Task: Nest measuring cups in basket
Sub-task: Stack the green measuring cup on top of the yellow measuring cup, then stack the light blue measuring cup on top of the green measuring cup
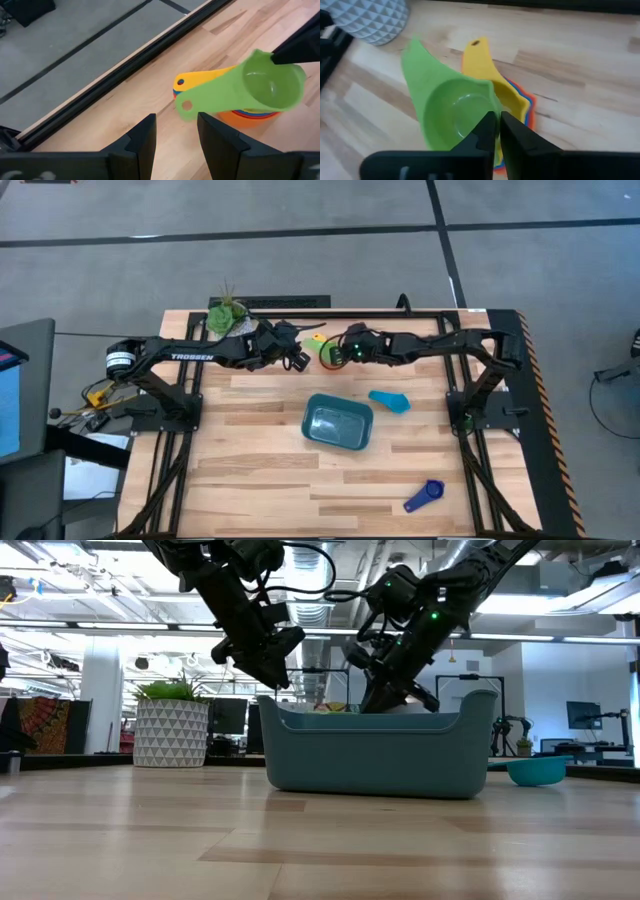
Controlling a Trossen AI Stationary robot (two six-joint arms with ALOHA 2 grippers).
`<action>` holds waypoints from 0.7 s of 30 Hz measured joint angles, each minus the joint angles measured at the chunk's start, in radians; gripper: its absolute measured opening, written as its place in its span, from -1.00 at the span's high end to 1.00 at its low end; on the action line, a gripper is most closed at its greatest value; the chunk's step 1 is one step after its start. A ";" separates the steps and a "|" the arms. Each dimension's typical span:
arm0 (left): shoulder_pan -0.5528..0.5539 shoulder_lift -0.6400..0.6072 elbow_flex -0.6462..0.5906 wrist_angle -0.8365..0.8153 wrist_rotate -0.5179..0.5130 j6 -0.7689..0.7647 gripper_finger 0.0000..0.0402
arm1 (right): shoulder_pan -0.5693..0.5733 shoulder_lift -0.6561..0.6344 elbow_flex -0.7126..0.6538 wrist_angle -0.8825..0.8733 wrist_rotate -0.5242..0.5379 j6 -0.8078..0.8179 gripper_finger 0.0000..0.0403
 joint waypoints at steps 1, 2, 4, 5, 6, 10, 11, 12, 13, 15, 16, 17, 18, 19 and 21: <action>0.000 0.000 0.000 -0.002 0.000 0.000 0.33 | 0.005 0.000 0.000 -0.012 0.019 0.017 0.76; -0.002 0.000 0.000 -0.003 0.002 0.000 0.33 | 0.008 0.000 0.000 -0.026 0.039 0.035 0.74; -0.003 0.000 0.000 -0.004 0.003 0.000 0.33 | 0.015 0.000 0.000 -0.055 0.068 0.072 0.71; -0.003 0.000 0.000 -0.003 0.005 0.000 0.33 | 0.016 0.000 -0.001 -0.066 0.078 0.088 0.69; -0.003 0.000 0.000 -0.003 0.008 0.000 0.33 | 0.017 0.000 -0.001 -0.074 0.084 0.093 0.68; -0.003 0.000 0.000 -0.003 0.010 0.000 0.33 | 0.017 0.000 -0.001 -0.078 0.085 0.094 0.61; -0.003 0.000 0.000 -0.003 0.010 0.000 0.33 | 0.018 -0.002 -0.001 -0.077 0.085 0.093 0.60; -0.003 0.000 0.000 -0.003 0.010 0.000 0.33 | 0.019 -0.006 -0.001 -0.080 0.085 0.086 0.58; -0.003 0.000 0.000 -0.003 0.010 0.000 0.33 | 0.019 -0.012 -0.001 -0.081 0.086 0.074 0.56; -0.004 -0.001 0.000 -0.006 0.010 0.000 0.33 | 0.019 -0.015 -0.001 -0.069 0.088 0.049 0.52; -0.005 -0.001 0.000 -0.011 0.010 0.000 0.33 | 0.019 -0.023 -0.001 -0.085 0.088 0.029 0.50; -0.007 -0.001 -0.002 -0.013 0.010 0.000 0.33 | 0.019 -0.038 -0.003 -0.105 0.088 -0.001 0.47; -0.010 -0.001 -0.008 -0.008 0.009 0.005 0.33 | 0.027 -0.056 -0.003 -0.115 0.088 -0.044 0.45; -0.014 -0.002 -0.017 -0.004 0.010 0.010 0.33 | 0.034 -0.076 0.000 -0.137 0.089 -0.086 0.43; -0.024 -0.002 -0.035 -0.008 0.010 0.018 0.33 | 0.055 -0.131 0.000 -0.246 0.089 -0.180 0.38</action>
